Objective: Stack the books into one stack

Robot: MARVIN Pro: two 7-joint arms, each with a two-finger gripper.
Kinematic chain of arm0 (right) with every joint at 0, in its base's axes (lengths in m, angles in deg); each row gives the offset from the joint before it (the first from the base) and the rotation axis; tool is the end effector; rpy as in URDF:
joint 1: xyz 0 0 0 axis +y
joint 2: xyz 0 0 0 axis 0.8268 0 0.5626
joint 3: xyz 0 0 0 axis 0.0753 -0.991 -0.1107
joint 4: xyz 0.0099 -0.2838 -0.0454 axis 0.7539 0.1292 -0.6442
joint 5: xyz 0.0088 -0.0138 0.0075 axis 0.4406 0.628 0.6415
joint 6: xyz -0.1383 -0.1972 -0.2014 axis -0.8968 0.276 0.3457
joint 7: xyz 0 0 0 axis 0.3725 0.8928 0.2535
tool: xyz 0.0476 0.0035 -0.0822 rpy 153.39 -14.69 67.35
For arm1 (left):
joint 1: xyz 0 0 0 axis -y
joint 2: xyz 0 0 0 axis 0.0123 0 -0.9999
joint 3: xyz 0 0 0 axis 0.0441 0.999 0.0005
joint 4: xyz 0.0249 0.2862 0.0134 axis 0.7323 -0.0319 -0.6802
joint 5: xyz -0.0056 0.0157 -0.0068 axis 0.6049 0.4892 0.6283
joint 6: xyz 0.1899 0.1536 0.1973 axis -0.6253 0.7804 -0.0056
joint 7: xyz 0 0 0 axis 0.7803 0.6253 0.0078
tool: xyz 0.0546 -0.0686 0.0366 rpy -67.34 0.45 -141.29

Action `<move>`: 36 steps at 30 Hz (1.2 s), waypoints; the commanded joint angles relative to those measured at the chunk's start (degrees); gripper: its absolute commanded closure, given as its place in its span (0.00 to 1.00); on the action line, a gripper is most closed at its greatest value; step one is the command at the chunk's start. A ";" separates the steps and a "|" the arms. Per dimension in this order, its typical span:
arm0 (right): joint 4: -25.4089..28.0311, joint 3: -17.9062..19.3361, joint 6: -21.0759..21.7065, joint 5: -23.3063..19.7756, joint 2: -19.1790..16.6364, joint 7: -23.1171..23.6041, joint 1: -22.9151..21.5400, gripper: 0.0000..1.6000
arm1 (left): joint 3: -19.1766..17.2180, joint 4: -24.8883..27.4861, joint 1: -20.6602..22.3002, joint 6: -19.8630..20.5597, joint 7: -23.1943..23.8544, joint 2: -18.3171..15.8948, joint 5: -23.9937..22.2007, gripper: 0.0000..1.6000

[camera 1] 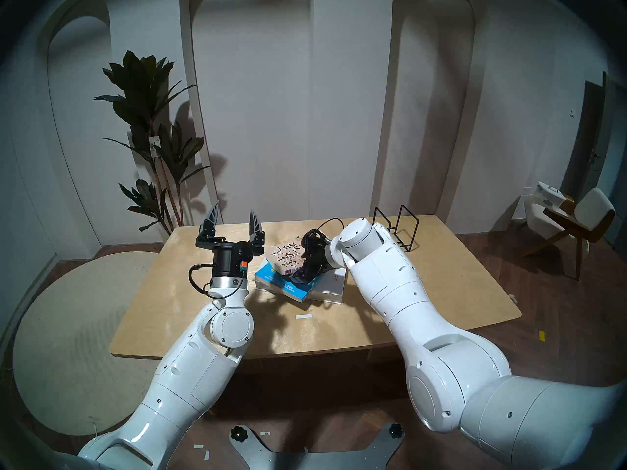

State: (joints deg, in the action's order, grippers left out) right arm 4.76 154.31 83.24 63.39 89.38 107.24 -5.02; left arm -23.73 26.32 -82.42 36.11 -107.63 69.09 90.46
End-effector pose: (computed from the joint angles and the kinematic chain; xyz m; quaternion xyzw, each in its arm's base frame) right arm 0.5347 0.1747 -0.2671 -0.7400 -0.5058 -0.3888 0.2131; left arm 0.4342 0.0009 -0.2455 -0.4346 0.1402 -0.8369 0.3019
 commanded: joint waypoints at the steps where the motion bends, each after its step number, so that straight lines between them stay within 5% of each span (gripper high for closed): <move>1: 6.76 0.69 0.54 -4.60 4.94 4.15 3.72 0.00 | -0.46 1.09 0.69 -0.26 -0.18 -0.19 0.00 0.00; 13: 15.01 9.11 -3.73 -7.17 4.63 -8.91 6.62 0.00 | -0.34 0.88 0.80 -0.30 0.02 0.17 0.24 0.00; 22: 21.86 18.46 -7.10 -14.34 6.66 -14.17 11.64 0.00 | -0.42 0.86 0.79 -0.35 0.06 0.25 0.32 0.00; 32: 28.46 19.18 -9.70 -25.55 3.80 -14.94 16.75 0.00 | -0.50 0.87 0.78 -0.39 0.11 0.32 0.40 0.00; 36: 32.07 18.94 -9.72 -29.62 2.07 -20.37 19.75 0.00 | -0.55 0.91 0.76 -0.40 0.17 0.35 0.43 0.00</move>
State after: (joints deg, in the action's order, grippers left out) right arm 30.75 173.72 74.84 39.54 93.34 91.77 10.57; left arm -24.14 26.26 -82.48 35.84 -107.49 69.40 90.88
